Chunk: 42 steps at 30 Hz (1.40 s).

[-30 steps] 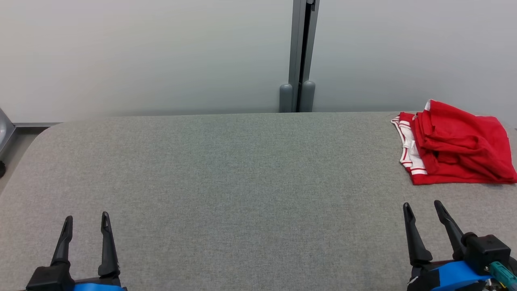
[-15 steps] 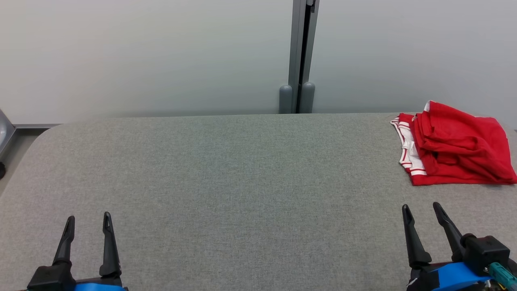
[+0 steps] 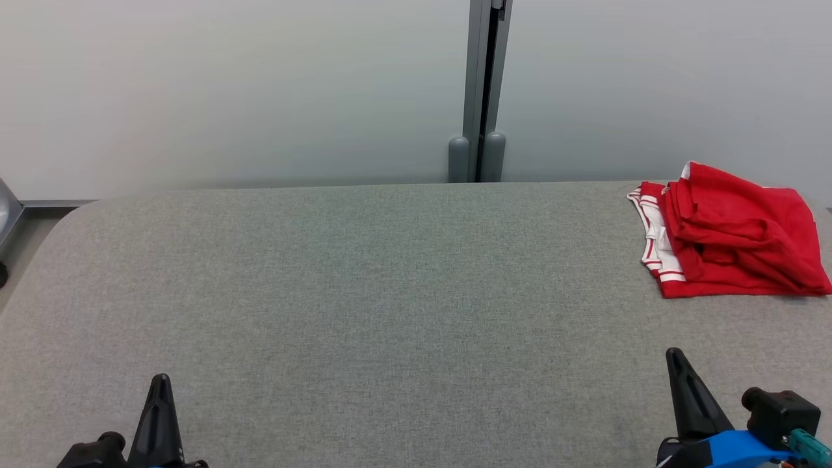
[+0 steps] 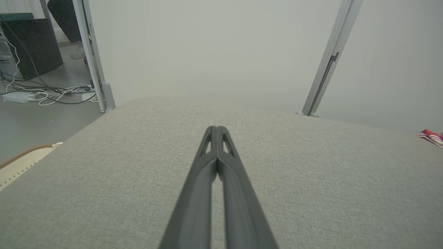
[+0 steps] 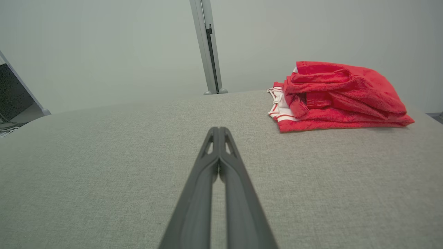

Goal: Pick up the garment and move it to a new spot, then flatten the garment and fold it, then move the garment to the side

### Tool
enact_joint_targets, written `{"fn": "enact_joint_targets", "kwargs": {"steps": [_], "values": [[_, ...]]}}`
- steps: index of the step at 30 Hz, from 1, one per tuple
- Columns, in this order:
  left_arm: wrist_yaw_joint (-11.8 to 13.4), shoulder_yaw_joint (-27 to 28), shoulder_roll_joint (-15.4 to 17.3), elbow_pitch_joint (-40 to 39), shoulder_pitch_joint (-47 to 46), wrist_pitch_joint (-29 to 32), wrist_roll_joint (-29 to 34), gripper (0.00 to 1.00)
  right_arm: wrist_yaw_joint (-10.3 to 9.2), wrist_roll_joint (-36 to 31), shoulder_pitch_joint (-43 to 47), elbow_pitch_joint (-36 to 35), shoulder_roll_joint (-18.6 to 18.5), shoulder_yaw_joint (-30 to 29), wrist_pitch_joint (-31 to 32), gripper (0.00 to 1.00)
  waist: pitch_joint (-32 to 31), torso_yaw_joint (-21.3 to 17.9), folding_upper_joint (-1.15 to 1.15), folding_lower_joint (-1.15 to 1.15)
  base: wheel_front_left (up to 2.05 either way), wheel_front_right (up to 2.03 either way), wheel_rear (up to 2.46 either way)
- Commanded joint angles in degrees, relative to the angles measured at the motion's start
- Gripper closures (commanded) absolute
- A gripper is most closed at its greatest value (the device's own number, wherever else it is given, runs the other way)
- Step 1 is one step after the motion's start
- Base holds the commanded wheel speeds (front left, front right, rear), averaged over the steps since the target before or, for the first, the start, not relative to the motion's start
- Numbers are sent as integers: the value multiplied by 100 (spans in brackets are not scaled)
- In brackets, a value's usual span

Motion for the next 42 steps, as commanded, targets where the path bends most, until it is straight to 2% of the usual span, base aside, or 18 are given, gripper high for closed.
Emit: {"fn": "enact_joint_targets", "kwargs": {"steps": [1, 17, 42], "values": [[-35, 72, 28, -54, -184, 55, -278, 100, 0, 322, -121, -63, -22, -27, 51, 100, 2, -2, 0, 0, 0, 0, 0], [-222, 196, -113, 80, -455, 388, -1848, 100, 0, 2000, -292, 30, -28, -68, 306, 100, 20, -17, 0, 0, 0, 0, 0], [-447, 366, -284, 265, -801, 808, -3730, 100, 0, 4013, -509, 172, -38, -135, 638, 100, 46, -39, 0, 0, 0, 0, 0]]}}
